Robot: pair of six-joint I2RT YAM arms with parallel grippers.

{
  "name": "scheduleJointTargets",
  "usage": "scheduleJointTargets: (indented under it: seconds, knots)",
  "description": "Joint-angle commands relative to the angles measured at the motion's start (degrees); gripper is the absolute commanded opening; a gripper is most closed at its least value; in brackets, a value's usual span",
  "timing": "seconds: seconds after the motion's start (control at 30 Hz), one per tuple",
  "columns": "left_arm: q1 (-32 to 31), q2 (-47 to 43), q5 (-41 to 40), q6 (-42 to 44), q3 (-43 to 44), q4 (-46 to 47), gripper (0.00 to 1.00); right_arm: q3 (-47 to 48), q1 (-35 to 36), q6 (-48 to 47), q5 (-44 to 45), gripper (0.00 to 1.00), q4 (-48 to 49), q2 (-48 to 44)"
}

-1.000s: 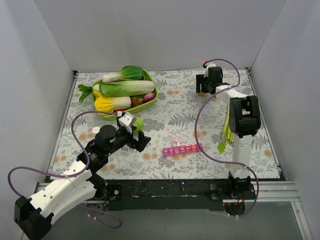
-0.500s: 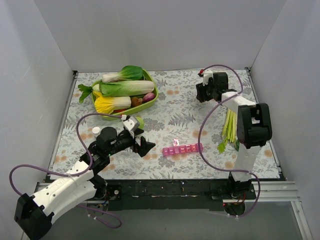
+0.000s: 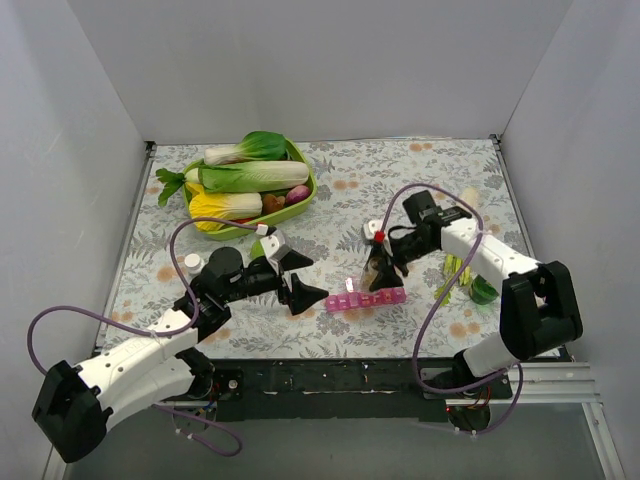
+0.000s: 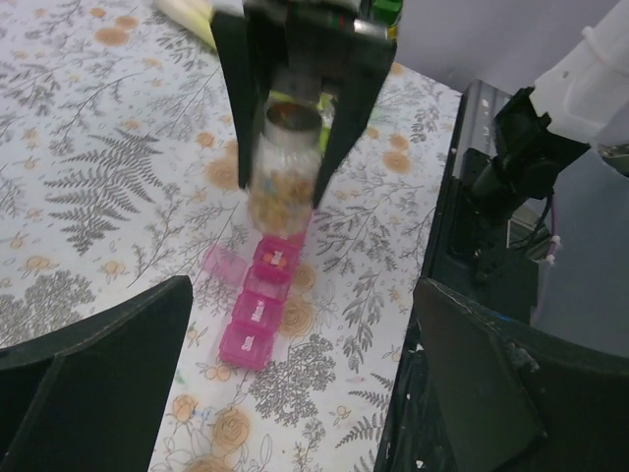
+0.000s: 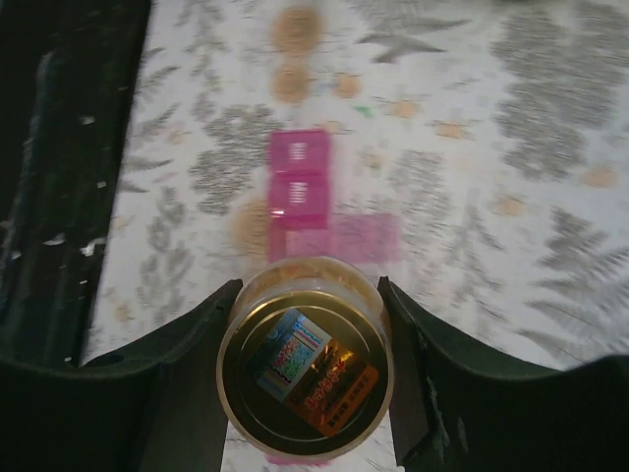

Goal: Sort the pills into containers

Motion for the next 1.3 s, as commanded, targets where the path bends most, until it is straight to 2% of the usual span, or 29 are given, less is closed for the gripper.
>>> scheduleJointTargets:
  seconds: [0.0, 0.23, 0.43, 0.53, 0.57, 0.67, 0.87, 1.0, 1.07, 1.13, 1.17, 1.23, 1.27]
  knots:
    - [-2.8, 0.1, 2.3, 1.6, 2.4, 3.3, 0.96, -8.5, 6.5, -7.4, -5.2, 0.15, -4.5, -5.0]
    - [-3.2, -7.5, -2.0, 0.9, -1.6, -1.2, 0.96, -17.6, 18.0, -3.6, 4.9, 0.18, 5.2, -7.9]
    - [-3.3, -9.9, -2.9, -0.3, -2.5, -3.1, 0.96, -20.7, 21.7, 1.6, 13.3, 0.26, 15.1, -7.1]
    - [-3.3, -8.7, -2.8, -0.9, -2.5, -2.9, 0.96, -20.5, 21.7, 2.7, 13.7, 0.49, 14.8, -6.4]
    - [-3.4, -8.0, -2.7, -1.0, -2.5, -2.8, 0.96, -20.5, 21.7, 2.6, 13.4, 0.65, 14.5, -6.7]
    - [-3.5, -6.9, -2.3, -1.2, -2.5, -2.6, 0.95, -20.7, 21.7, 2.4, 13.0, 0.90, 13.4, -8.6]
    - [-5.3, -4.7, -2.0, 0.4, -2.1, -2.3, 0.95, -19.6, 19.4, -0.5, 12.8, 0.93, 8.0, -14.6]
    - [-9.4, -0.7, -2.0, 4.7, -0.8, -2.3, 0.94, -17.3, 11.5, -3.0, 9.0, 0.94, 3.7, -20.2]
    - [-11.6, 2.8, -2.7, 9.5, 0.0, -2.2, 0.94, -16.8, 5.3, 0.0, 8.0, 0.95, 6.2, -24.0]
    - [-14.5, 5.4, -2.9, 13.5, 1.2, -2.2, 0.93, -17.6, 0.2, 6.5, 7.7, 0.96, 14.5, -26.5]
    - [-15.2, 8.1, -3.3, 15.4, 1.8, -2.2, 0.93, -18.0, -1.1, 13.1, 7.6, 0.97, 16.6, -27.3]
    - [-16.6, 10.9, -2.5, 21.2, 3.3, -2.2, 0.93, -19.4, -2.7, 20.5, 6.8, 0.97, 21.9, -26.5]
    - [-16.9, 13.9, -2.2, 23.1, 3.9, -2.2, 0.94, -18.9, -3.1, 17.4, 4.9, 0.96, 19.2, -24.6]
